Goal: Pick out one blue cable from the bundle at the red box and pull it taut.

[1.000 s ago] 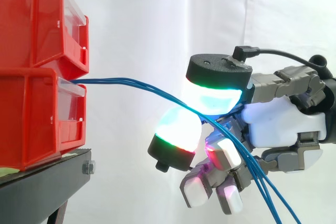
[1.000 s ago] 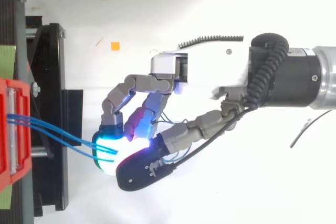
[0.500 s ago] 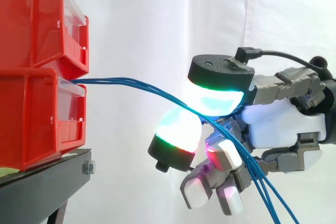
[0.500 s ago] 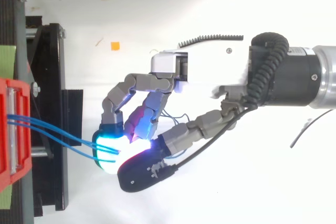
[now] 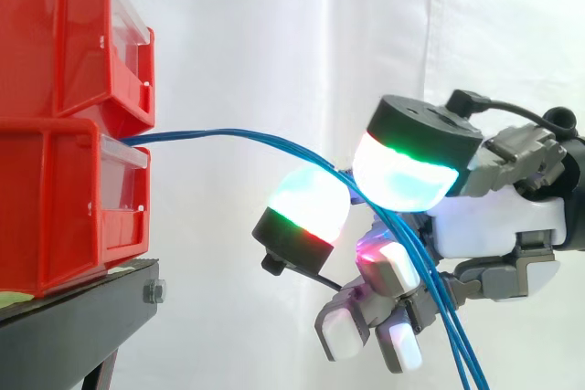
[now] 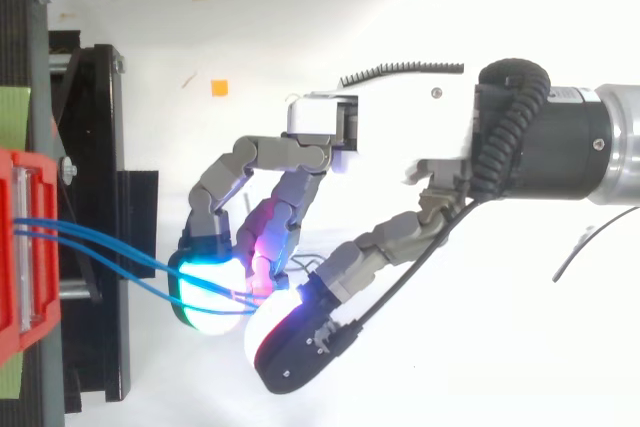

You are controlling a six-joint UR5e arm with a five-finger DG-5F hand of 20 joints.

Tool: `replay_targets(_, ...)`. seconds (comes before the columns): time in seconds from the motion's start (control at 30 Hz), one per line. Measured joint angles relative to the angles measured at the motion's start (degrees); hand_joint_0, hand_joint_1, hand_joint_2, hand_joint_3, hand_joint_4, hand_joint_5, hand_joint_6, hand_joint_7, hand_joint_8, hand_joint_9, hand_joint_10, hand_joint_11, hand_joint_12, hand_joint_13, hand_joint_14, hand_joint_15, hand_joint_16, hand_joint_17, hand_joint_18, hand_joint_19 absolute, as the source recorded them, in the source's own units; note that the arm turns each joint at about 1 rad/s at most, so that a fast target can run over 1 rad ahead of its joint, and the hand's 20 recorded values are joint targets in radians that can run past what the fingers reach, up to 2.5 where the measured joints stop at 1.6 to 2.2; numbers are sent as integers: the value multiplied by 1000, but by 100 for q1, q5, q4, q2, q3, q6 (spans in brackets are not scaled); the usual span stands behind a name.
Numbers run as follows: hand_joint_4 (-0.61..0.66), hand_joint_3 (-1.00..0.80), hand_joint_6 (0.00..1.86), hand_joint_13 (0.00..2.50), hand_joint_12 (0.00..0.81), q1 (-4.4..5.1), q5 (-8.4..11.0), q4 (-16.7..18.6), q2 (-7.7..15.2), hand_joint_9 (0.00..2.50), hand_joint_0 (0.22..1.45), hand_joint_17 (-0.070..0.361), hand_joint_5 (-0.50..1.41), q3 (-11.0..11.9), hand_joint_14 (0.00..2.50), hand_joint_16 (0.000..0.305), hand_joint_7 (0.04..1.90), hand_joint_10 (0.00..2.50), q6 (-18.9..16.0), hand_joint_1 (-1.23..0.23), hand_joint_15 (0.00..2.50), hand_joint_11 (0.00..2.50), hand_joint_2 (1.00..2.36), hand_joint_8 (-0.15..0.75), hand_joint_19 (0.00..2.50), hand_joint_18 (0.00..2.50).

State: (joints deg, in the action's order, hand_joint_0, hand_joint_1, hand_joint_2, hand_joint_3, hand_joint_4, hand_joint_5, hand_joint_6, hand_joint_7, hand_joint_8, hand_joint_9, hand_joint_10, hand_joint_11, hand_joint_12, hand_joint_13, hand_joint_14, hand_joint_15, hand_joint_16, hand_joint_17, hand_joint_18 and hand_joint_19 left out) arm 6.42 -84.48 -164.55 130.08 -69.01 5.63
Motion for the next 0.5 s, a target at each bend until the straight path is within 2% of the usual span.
replay_targets(0.2,-23,-500,939,936,380,-7,10,3,0,1223,723,113,-102,1,18,50,804,24,0,-961,416,603,1000,316,665,920)
replay_targets(0.33,81,-500,915,939,382,-8,11,8,0,1221,617,114,-101,1,17,51,756,22,0,-894,422,603,1000,310,680,916)
replay_targets(0.5,92,-500,885,941,390,-4,11,10,0,1225,580,116,-97,1,17,52,754,21,0,-836,426,587,1000,318,688,917)
